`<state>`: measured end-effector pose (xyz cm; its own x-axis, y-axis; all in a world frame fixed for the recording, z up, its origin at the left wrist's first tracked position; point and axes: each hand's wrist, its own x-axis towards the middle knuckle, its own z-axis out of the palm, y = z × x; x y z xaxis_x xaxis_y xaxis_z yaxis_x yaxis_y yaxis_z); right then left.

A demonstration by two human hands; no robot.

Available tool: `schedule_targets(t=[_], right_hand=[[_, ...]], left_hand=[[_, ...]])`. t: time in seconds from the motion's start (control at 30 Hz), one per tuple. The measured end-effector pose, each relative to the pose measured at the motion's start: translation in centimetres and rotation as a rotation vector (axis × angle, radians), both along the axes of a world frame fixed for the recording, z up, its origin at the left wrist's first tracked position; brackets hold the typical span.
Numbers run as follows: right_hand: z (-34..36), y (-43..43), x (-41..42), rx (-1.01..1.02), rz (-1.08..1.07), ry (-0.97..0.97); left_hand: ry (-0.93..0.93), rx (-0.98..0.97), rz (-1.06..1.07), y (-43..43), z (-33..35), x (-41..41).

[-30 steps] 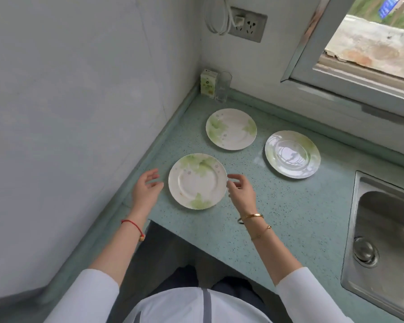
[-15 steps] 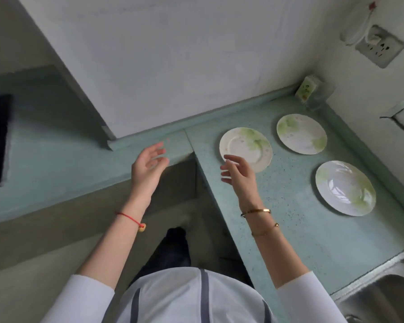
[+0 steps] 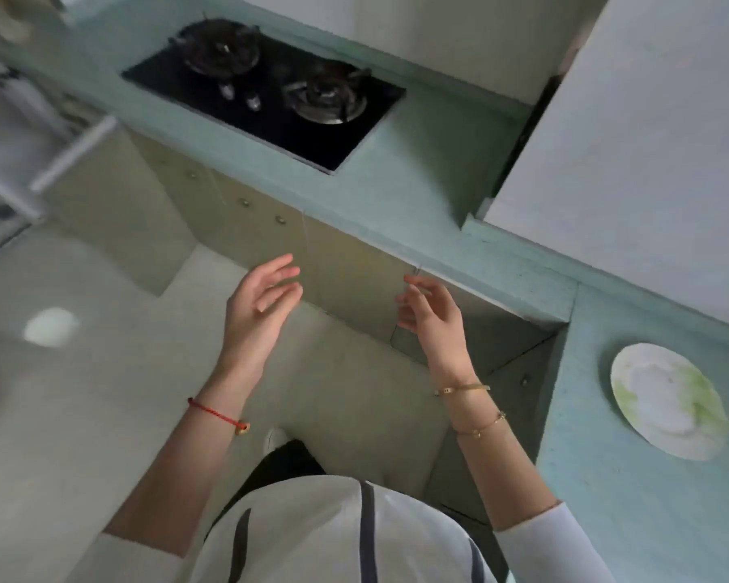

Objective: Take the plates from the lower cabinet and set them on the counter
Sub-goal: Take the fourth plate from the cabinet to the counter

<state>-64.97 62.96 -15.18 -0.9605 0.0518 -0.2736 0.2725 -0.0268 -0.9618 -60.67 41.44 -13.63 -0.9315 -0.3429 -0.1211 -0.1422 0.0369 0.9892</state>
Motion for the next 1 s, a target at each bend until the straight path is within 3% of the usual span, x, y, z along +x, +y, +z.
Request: schedule_targets(t=[0.17,0.37,0.67,1.0], right_hand=[[0.2,-11.3,0.8,-0.003,0.266,0.002],[-0.1,-24.2,3.4,-0.010,0.461,-0.007],[-1.1,-43.3,8.2,-0.015,0.617,-0.011],[-1.2,-57.5,6.1,0.008,0.701,0.025]], left_hand=[[-0.004,-0.010,0.308,-8.9,0.4,6.6],[-0.025,0.071,0.530,-18.9,0.6,13.4],[-0.051,0.059,0.650,-35.6,-0.2,20.7],[-0.002,0.079,0.734,-48.5,-0.5,20.1]])
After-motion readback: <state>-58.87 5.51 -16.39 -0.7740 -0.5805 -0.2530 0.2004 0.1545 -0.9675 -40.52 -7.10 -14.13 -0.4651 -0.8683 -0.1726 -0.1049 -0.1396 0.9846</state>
